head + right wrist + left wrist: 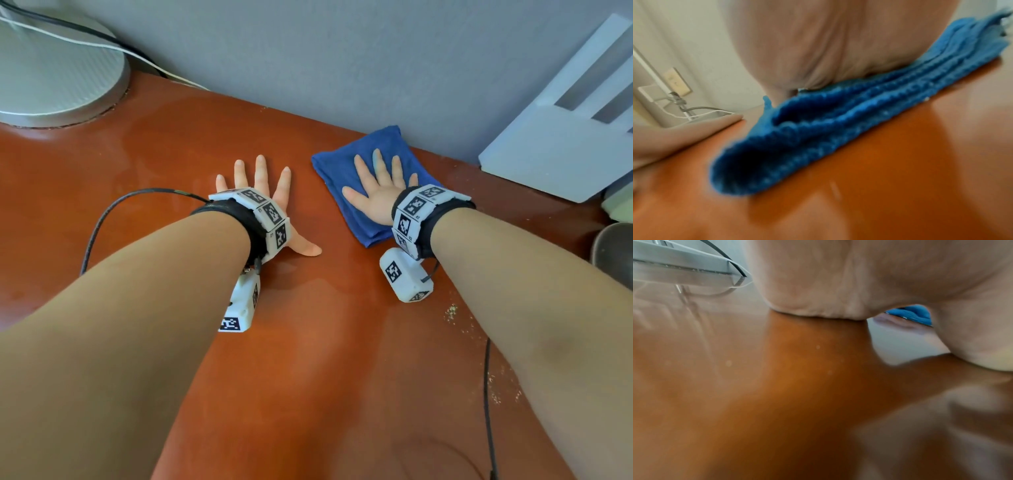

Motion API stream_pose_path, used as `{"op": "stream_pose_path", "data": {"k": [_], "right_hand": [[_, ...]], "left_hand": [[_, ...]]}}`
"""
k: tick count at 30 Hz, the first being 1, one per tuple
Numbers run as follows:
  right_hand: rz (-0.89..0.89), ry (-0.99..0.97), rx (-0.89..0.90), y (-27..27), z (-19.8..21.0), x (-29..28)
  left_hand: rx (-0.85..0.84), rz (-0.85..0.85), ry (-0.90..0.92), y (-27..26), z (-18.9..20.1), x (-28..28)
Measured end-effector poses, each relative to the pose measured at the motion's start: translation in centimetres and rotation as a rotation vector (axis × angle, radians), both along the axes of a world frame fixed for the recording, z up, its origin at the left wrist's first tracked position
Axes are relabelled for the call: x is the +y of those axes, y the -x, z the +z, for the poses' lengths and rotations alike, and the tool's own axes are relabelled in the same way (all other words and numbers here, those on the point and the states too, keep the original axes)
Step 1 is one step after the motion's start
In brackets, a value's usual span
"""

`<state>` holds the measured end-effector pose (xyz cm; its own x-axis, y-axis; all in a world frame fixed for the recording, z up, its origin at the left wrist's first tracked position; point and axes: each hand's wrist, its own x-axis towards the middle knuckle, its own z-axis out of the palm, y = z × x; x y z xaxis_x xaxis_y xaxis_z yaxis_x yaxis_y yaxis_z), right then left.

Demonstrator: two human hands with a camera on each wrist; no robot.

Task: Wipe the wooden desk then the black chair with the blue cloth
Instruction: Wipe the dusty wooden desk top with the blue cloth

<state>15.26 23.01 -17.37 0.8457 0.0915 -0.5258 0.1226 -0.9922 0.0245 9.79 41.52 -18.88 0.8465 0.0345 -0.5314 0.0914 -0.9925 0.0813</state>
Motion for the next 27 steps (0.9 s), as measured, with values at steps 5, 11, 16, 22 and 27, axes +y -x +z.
{"op": "stream_pose_path", "data": {"k": [5, 11, 16, 22, 27], "right_hand": [[-0.012, 0.016, 0.062, 5.2, 0.1, -4.2], [-0.266, 0.081, 0.094, 9.4, 0.7, -9.8], [-0.476, 0.079, 0.083, 9.7, 0.4, -12.2], [-0.556, 0.051, 0.036, 5.6, -0.4, -12.8], [-0.506, 0.042, -0.004, 1.5, -0.3, -11.1]], "left_hand": [[0.05, 0.006, -0.023, 0.1, 1.4, -0.3], [0.004, -0.092, -0.095, 0.6, 2.8, -1.6], [0.016, -0.167, -0.037, -1.2, 3.1, -5.3], [0.058, -0.157, -0.057, -2.3, 1.2, -6.9], [0.034, -0.158, -0.025, -2.5, 0.4, -6.5]]}}
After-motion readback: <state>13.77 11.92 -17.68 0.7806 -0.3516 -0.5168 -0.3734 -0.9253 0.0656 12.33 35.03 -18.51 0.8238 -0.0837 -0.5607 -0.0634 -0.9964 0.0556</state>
